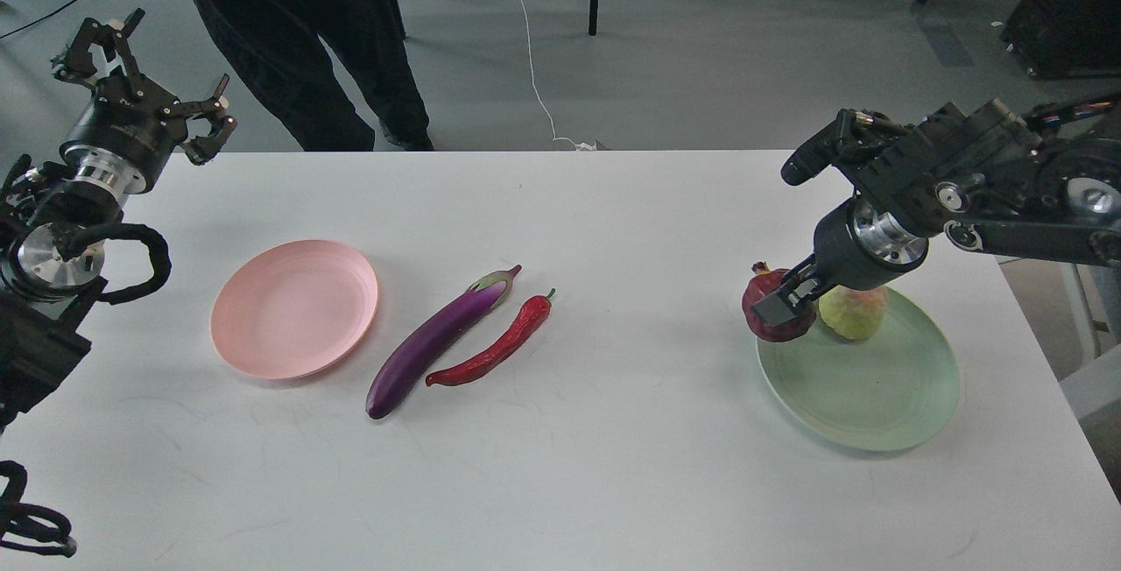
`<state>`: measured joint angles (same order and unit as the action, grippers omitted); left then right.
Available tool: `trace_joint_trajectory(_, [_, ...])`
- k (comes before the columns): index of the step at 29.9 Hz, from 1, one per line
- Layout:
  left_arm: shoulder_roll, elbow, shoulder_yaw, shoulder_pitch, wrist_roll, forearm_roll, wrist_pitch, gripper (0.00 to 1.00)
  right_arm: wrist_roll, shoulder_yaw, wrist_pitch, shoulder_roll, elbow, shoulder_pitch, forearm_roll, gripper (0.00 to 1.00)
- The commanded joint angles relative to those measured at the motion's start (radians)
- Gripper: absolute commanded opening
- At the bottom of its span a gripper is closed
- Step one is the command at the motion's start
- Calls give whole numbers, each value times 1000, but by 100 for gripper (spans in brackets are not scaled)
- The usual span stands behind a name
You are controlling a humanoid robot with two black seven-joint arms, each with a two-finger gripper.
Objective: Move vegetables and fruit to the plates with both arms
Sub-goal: 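Lower the pomegranate onto the green plate and release it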
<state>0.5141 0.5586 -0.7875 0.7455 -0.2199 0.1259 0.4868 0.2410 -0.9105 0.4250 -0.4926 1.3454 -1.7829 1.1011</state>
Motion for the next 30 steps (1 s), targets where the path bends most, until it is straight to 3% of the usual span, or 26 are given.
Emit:
trace_joint_trajectory(1, [-2, 1, 1, 2, -1, -2, -8, 98, -5, -36, -3, -78, 55, 5, 49, 53])
trace_joint_trajectory(6, [-2, 7, 1, 3, 5, -2, -1, 98, -14, -41, -5, -181, 54, 60, 127, 64])
trace_joint_trajectory(11, [-9, 9, 1, 17, 16, -21, -1, 98, -14, -7, -46, -208, 46, 141, 134, 75])
trace_joint_trajectory(13, [-9, 9, 1, 32, 37, -26, -5, 98, -12, 4, -55, -212, 44, 158, 134, 81])
trace_joint_trajectory(16, [-17, 7, -1, 44, 112, -26, -8, 98, -12, 7, -55, -236, 47, 162, 135, 94])
trace_joint_trajectory(23, [-19, 10, 1, 81, 129, -57, 2, 98, -14, 120, -55, -331, 38, 163, 131, 98])
trace_joint_trajectory(26, [-20, 21, 2, 107, 131, -129, 1, 98, -8, 246, -61, -343, -32, 178, 97, 98])
trace_joint_trajectory(30, [-8, 70, 43, 121, 131, -273, -5, 98, -5, 442, -58, -322, -159, 293, -110, 98])
